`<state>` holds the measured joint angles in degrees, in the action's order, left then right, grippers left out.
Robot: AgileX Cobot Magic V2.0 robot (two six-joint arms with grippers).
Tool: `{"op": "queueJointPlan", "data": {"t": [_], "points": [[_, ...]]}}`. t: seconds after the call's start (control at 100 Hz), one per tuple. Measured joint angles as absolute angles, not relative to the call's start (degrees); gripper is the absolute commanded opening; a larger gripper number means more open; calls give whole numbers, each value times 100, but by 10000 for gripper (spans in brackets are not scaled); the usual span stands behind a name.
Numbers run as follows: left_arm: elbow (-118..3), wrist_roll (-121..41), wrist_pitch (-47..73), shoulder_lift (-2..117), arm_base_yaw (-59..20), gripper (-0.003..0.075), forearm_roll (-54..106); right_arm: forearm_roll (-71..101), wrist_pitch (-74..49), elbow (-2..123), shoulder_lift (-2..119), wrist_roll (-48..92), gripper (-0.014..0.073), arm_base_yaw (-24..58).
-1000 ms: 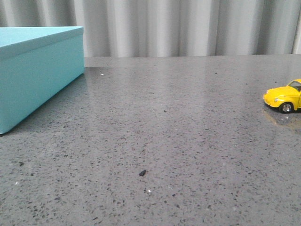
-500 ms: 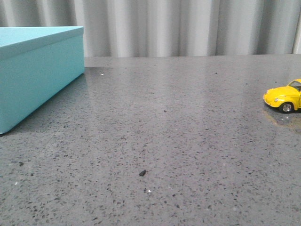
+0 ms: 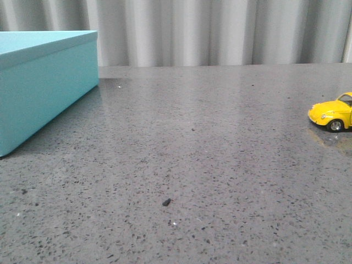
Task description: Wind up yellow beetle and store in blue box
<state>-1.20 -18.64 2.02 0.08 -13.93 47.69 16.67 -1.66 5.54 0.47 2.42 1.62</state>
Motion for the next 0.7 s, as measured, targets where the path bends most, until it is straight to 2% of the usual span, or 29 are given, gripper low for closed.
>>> {"op": "queueJointPlan", "data": {"t": [0.16,0.32,0.49,0.7], "points": [[-661,-1864,249,507,-1393,-21,4134,1563,-241,1088,599,242,-52,162],[-1419,-1864,883,1384,-1393,-21,3453,1398,-651,1957,1416,242,-52,162],[-2137,-1864,1530,2439,-1393,-21,3139,1210,-1819,3211,2459,242,-52,162],[-2551,-1874,1597,3105,-1393,-21,3103,818,-3788,4742,3868,242,-52,162]]}}
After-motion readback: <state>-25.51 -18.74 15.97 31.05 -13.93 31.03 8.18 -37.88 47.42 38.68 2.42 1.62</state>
